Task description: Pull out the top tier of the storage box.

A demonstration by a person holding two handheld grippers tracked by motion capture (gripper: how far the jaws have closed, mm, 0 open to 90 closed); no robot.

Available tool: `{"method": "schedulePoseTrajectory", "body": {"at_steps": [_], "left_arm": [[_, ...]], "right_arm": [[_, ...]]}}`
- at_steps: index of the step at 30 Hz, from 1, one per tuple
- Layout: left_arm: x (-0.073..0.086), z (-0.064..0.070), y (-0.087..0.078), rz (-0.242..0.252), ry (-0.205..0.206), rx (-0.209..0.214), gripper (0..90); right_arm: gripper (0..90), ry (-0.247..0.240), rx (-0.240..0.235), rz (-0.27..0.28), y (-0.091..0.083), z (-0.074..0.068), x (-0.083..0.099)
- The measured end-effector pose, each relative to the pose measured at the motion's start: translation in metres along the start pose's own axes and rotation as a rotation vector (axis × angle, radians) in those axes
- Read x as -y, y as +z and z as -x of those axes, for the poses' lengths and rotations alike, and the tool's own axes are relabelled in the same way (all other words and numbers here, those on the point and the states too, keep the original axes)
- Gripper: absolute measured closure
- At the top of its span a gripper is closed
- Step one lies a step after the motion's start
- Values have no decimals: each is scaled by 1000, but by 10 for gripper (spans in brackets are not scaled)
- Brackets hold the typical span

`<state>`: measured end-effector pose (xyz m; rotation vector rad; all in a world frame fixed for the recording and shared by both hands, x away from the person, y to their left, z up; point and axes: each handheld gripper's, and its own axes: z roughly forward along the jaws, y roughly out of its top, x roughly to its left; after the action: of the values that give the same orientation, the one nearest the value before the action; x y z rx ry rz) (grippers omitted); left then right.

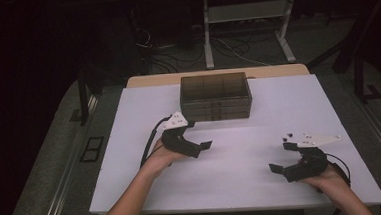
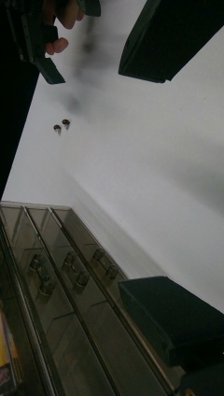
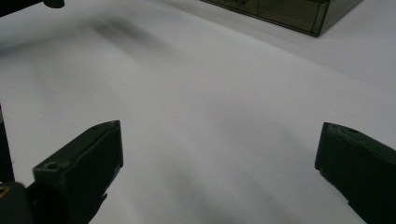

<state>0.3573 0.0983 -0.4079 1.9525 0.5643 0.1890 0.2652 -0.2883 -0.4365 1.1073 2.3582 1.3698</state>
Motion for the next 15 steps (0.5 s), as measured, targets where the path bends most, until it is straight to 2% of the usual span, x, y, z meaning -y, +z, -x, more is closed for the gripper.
{"method": "schedulePoseTrajectory", "body": {"at_steps": [15], "left_arm": [[-7, -3, 14, -4, 12, 3, 0]], "right_arm": [[5, 0, -2, 0, 0, 0, 0]]}}
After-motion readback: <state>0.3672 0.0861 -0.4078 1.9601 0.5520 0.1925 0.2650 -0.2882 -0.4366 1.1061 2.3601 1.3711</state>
